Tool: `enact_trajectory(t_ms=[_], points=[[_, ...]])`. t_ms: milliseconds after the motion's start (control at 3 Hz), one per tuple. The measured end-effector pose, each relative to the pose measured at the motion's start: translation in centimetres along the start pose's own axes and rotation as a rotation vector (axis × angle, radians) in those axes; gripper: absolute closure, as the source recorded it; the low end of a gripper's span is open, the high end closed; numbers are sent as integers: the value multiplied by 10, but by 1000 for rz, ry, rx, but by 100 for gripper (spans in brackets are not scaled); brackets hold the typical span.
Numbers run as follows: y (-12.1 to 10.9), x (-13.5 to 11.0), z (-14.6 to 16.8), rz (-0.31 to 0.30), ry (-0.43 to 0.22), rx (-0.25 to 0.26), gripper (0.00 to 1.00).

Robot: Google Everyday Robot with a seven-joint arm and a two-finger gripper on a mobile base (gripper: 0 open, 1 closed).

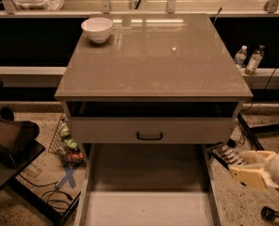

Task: Place rxbar chocolate into middle drawer

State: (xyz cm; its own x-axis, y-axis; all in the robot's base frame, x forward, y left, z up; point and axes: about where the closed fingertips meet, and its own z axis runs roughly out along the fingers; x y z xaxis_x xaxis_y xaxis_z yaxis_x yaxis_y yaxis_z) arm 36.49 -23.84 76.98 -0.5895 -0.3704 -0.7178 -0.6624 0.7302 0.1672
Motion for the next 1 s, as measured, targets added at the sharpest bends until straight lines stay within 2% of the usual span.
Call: enact_trajectory(t_ms=[333,667,1000], points=[[0,-3,2,-2,0,1,100],[13,1,27,-47,0,-41,100],[33,15,80,-122,-17,-138,100]])
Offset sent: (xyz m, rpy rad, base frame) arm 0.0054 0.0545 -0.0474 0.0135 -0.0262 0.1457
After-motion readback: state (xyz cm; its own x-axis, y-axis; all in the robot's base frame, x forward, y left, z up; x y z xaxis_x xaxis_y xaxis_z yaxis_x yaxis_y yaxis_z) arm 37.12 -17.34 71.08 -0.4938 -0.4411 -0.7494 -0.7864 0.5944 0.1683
